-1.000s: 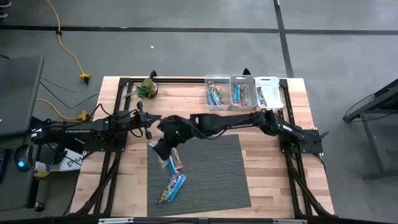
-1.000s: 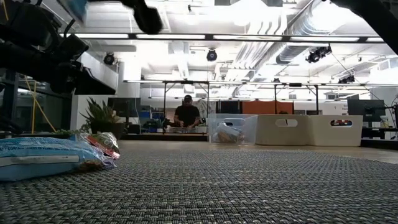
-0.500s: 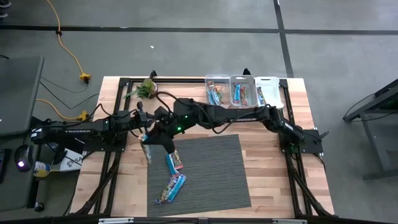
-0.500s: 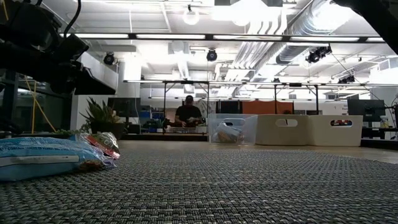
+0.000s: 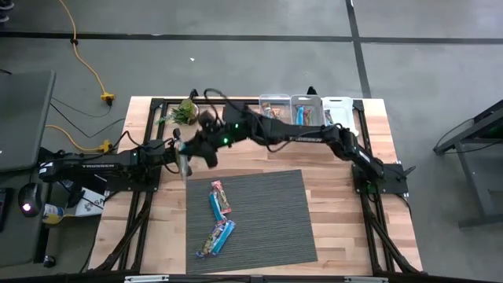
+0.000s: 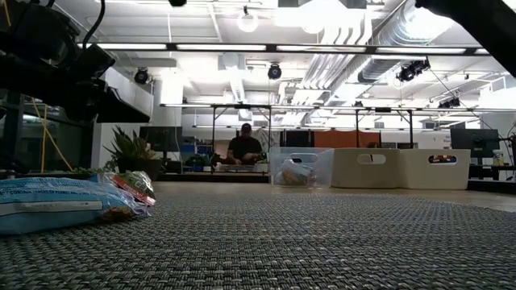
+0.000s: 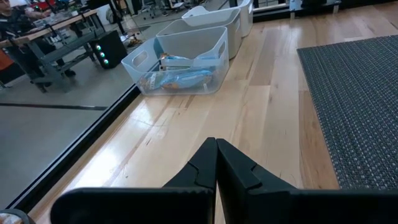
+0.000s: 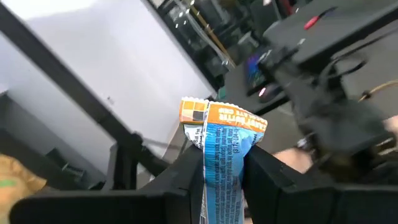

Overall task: Pick and place Granola Bars by type
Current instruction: Put the yellow granola bar into the transparent bin

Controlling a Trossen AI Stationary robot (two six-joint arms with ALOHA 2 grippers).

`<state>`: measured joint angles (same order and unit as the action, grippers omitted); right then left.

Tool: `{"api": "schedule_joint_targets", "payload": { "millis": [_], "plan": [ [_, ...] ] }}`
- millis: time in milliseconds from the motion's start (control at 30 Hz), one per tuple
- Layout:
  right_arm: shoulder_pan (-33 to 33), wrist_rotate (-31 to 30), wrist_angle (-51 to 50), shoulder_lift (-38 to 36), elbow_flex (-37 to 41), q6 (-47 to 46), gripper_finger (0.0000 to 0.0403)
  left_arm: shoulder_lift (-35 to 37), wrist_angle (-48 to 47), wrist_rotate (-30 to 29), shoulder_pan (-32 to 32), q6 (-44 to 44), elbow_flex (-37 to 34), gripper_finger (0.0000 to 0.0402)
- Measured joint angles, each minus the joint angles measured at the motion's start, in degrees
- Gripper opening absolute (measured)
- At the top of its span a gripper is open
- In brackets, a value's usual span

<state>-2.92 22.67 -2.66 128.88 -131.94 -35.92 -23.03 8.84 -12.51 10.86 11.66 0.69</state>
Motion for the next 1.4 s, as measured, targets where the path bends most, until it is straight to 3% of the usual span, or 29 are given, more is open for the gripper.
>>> {"api": "schedule_joint_targets", "payload": {
  "millis": [367, 533, 833, 1033, 1267, 1400],
  "plan": [
    [-11.4, 0.8, -1.1, -0.5, 0.0, 0.2, 0.0082, 0.0, 0.0, 0.0, 0.0, 0.0, 0.0, 0.0001],
    [-16.8, -2.1, -10.8, -1.2, 0.0, 0.2, 0.0082, 0.0, 0.0, 0.0, 0.0, 0.0, 0.0, 0.0001],
    [-23.4, -19.9, -42.7, -3.1, 0.0, -0.1, 0.0082, 0.0, -0.1, 0.0, 0.0, 0.0, 0.0, 0.0001],
    [-26.7, -28.1, -60.0, -3.6, 0.0, 0.4, 0.0082, 0.0, -0.2, 0.1, 0.0, 0.0, 0.0, 0.0001],
    [-28.7, -40.4, -69.4, -3.7, 0.6, 1.7, 0.0082, 0.0, -0.4, 0.1, 0.0, 0.0, 0.0, 0.0001],
    [-29.5, -42.7, -70.7, -3.2, 0.6, 2.4, 0.0082, 0.0, -0.4, 0.1, 0.0, 0.0, 0.0, 0.0001]
  ]
}}
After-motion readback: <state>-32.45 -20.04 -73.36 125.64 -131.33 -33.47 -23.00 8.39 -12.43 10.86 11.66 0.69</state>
